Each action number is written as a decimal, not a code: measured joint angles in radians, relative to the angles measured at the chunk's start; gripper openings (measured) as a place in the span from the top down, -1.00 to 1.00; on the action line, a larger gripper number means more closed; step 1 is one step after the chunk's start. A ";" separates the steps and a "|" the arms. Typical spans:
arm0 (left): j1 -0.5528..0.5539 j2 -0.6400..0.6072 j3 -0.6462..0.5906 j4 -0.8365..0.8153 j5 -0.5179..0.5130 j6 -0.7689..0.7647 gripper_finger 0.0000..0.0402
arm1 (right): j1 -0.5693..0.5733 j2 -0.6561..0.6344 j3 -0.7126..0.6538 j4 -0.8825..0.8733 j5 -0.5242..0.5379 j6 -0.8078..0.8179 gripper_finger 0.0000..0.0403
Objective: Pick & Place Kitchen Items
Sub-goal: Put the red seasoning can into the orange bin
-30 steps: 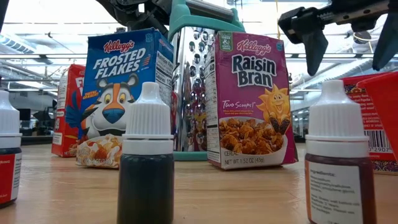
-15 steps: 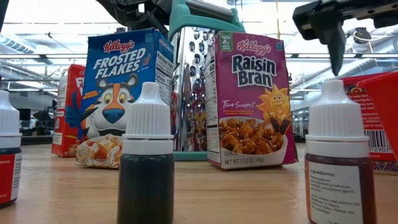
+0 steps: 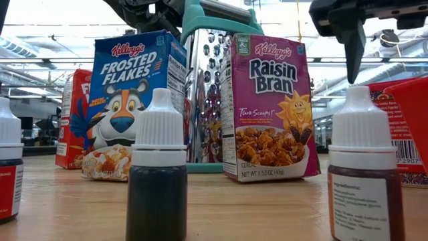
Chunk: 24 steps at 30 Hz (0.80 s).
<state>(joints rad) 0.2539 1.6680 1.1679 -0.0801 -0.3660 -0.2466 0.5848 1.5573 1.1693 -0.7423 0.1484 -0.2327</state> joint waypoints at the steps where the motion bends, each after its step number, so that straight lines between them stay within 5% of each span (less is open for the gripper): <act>1: 0.000 0.000 0.000 -0.001 0.000 0.000 -0.28 | 0.000 0.008 0.010 -0.014 0.015 -0.001 -0.40; 24: 0.000 0.000 0.000 -0.007 0.000 -0.001 -0.28 | -0.001 0.037 0.047 -0.077 0.056 0.022 -0.40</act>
<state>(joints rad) 0.2539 1.6680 1.1679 -0.0870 -0.3656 -0.2472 0.5838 1.5948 1.2163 -0.8198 0.2047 -0.2104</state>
